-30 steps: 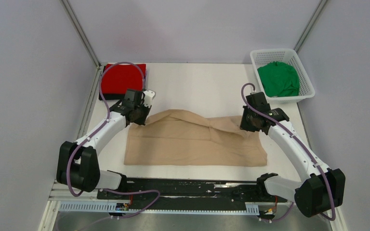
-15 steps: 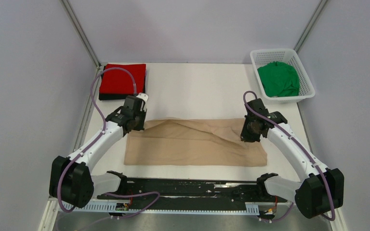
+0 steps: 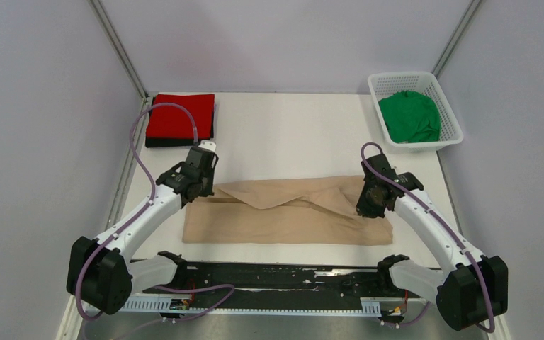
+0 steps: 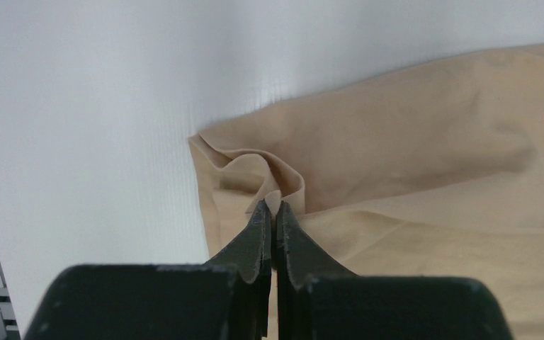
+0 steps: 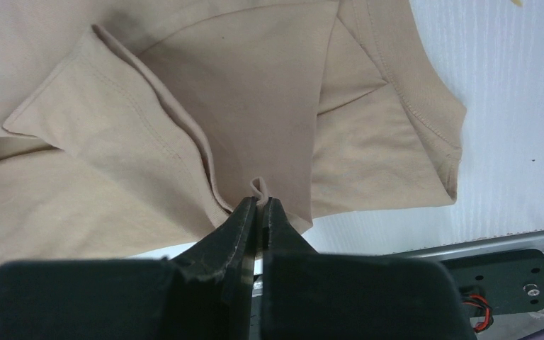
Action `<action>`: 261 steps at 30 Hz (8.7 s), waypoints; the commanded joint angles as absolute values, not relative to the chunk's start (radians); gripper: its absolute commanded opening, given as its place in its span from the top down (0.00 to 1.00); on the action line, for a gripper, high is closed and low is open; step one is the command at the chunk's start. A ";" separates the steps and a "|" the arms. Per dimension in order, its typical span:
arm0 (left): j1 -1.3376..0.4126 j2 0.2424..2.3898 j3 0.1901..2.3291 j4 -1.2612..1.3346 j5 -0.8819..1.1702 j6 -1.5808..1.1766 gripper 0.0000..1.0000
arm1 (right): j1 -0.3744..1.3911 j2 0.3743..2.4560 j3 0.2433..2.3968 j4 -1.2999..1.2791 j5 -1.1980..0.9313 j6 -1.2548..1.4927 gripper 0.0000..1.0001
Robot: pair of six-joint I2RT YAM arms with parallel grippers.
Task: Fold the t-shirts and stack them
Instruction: Fold the other side of the tshirt into a rectangle, then rotate the tshirt 90 degrees, then grab the bottom of the folded rectangular tshirt with both arms
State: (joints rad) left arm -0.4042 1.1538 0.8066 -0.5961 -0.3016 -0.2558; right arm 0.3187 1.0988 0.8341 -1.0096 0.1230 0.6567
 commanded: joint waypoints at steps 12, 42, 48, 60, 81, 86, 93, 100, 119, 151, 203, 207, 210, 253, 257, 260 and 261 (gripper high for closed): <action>-0.591 1.160 0.923 -0.892 -0.671 -0.558 0.47 | 0.324 0.963 0.793 -1.119 0.128 0.798 0.71; -0.549 1.099 0.746 -0.333 -0.270 -0.792 0.00 | 0.328 1.367 0.813 -0.479 -0.256 0.421 0.00; -0.488 1.164 0.668 -0.255 -0.177 -0.805 0.00 | 0.374 1.363 0.757 -0.481 -0.272 0.419 0.00; -0.466 1.145 0.643 -0.250 -0.199 -0.774 0.00 | 0.578 1.209 0.718 -0.589 -0.118 0.487 0.00; -0.463 1.175 0.618 -0.215 -0.194 -0.781 0.00 | 0.277 1.344 0.693 -0.390 -0.399 0.417 0.00; -0.463 1.169 0.619 -0.209 -0.187 -0.780 0.00 | 0.329 1.283 0.667 -0.400 -0.438 0.417 0.00; -0.463 1.172 0.622 -0.206 -0.181 -0.775 0.00 | 0.509 1.255 0.647 -0.416 -0.514 0.425 0.00; -0.462 1.150 0.649 -0.236 -0.201 -0.742 0.00 | 0.849 1.178 0.692 -0.512 -0.510 0.441 0.00; -0.527 1.368 0.731 -0.099 0.250 -0.578 0.00 | 0.335 1.013 0.477 -0.566 -0.270 0.869 0.00; -0.880 1.666 0.664 0.226 0.266 -0.897 0.00 | 0.206 2.521 1.995 -0.412 -0.542 0.556 0.01; -0.445 2.464 1.941 -0.457 0.174 -0.687 0.00 | 0.508 1.541 0.820 -0.285 -0.088 0.612 0.00; -0.407 2.526 2.048 -0.470 0.224 -0.738 0.00 | 0.478 1.616 0.914 -0.284 -0.056 0.571 0.00; -0.397 2.545 2.090 -0.489 0.237 -0.750 0.00 | 0.480 1.581 0.957 -0.319 -0.045 0.541 0.00; -0.396 2.511 2.019 -0.463 0.208 -0.735 0.00 | 0.889 1.329 0.677 -0.488 -0.113 0.680 0.67; -0.396 2.510 2.016 -0.455 0.213 -0.734 0.00 | 0.891 1.301 0.638 -0.477 -0.093 0.702 0.75; -0.396 2.507 2.016 -0.447 0.216 -0.733 0.00 | 0.892 1.300 0.635 -0.456 -0.098 0.698 0.82; -0.397 2.508 2.018 -0.447 0.216 -0.733 0.00 | 0.892 1.302 0.638 -0.451 -0.105 0.698 0.86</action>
State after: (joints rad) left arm -0.3988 2.4630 2.0636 -0.3576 0.2684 -0.7559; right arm 0.8860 1.3224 0.6418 -0.4728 -0.0746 0.6727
